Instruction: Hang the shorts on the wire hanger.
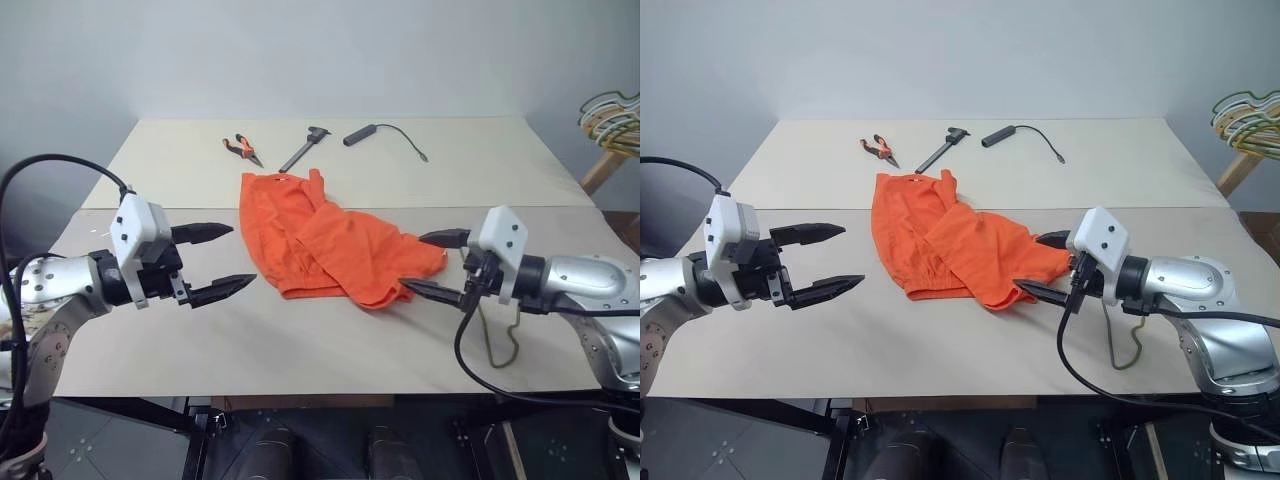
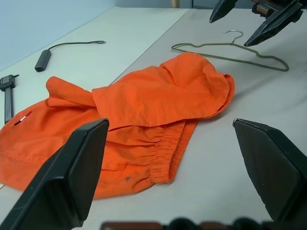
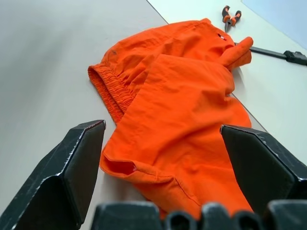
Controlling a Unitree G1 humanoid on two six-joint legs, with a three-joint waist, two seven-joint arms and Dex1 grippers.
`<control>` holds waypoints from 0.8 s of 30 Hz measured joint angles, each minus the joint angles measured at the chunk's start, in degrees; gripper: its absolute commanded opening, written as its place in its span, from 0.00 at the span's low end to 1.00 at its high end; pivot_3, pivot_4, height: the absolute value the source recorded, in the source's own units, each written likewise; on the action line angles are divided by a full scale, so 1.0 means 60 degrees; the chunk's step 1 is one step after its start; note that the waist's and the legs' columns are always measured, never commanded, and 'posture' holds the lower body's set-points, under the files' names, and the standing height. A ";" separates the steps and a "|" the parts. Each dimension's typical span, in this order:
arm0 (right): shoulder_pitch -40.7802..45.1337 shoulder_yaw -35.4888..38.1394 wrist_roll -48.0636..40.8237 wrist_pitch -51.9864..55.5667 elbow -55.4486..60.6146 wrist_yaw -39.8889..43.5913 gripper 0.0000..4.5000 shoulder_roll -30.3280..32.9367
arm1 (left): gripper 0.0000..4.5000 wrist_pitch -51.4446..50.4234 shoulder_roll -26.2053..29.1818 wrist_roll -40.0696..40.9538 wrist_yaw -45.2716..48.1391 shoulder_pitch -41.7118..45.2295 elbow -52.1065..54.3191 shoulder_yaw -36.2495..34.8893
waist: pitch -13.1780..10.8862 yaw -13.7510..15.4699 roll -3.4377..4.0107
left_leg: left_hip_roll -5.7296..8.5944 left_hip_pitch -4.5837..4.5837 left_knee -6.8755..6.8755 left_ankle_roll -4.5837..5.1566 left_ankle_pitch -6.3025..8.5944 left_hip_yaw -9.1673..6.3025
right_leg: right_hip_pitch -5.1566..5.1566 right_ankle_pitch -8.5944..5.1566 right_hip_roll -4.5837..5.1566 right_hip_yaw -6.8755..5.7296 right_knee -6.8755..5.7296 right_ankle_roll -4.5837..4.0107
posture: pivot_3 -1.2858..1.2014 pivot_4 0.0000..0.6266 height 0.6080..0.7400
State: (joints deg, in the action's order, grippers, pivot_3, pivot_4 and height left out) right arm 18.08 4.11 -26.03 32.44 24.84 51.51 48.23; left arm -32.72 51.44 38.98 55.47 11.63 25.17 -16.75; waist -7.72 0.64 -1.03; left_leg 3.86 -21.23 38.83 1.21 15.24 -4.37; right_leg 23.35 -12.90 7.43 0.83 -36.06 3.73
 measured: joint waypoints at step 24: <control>0.3727 -0.6210 0.3555 0.2848 -0.1836 -0.3266 0.99 -0.4548 | 1.00 0.0018 -0.0058 -0.0056 -0.0098 -0.0180 0.0167 -0.0158 | 0.0003 -0.0235 -0.0007 | 0.0000 -0.0106 -0.0006 -0.0041 -0.0021 0.0011 | 0.0153 0.0024 -0.0030 0.0019 -0.0027 -0.0037 | 0.53 0.16 1.00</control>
State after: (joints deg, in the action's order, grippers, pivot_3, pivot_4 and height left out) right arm 40.44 -33.15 -4.70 49.52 13.82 31.91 20.94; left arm -32.62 51.09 38.64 54.88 10.55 26.17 -17.70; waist -7.70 -0.77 -1.07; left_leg 3.86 -21.86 38.80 0.97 15.11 -4.31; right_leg 24.27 -12.76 7.25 0.95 -36.22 3.50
